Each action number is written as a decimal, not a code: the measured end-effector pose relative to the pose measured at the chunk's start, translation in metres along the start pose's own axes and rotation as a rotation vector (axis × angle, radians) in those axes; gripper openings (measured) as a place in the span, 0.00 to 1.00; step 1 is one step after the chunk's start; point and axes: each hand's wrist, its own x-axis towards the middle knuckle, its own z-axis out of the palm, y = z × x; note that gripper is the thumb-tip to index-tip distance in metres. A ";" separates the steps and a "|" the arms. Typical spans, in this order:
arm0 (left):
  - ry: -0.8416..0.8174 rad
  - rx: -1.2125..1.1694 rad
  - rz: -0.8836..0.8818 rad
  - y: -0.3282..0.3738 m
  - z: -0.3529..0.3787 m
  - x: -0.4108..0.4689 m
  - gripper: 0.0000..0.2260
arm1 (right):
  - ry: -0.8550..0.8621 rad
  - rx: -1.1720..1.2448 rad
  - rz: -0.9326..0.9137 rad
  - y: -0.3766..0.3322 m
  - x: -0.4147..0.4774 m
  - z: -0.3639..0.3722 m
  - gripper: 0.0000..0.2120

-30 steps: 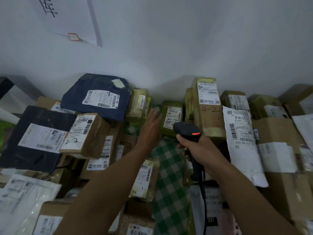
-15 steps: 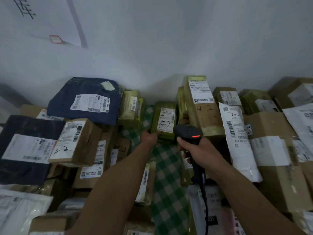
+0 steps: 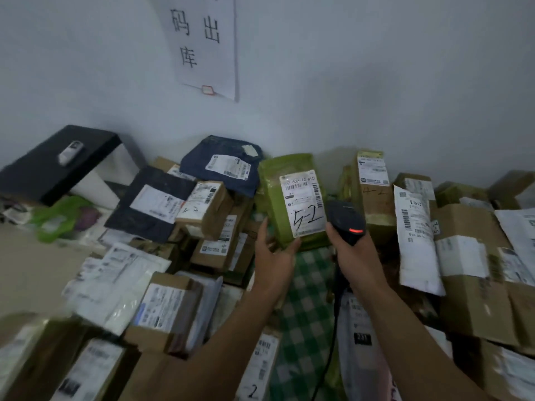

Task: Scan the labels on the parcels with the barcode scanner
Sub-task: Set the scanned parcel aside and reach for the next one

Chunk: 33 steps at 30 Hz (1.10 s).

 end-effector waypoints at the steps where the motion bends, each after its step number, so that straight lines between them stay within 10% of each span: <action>1: -0.017 0.041 0.027 0.002 -0.008 -0.014 0.33 | -0.005 -0.001 -0.016 0.000 -0.013 -0.001 0.10; 13: 0.043 0.174 0.130 0.006 -0.072 -0.100 0.25 | -0.193 -0.100 -0.092 -0.002 -0.122 -0.007 0.21; 20: 0.104 0.297 0.157 -0.005 -0.075 -0.109 0.27 | -0.326 -0.120 -0.072 -0.011 -0.156 -0.016 0.05; 33: 0.122 0.345 0.139 -0.017 -0.074 -0.103 0.25 | -0.368 -0.117 -0.008 -0.015 -0.172 -0.014 0.06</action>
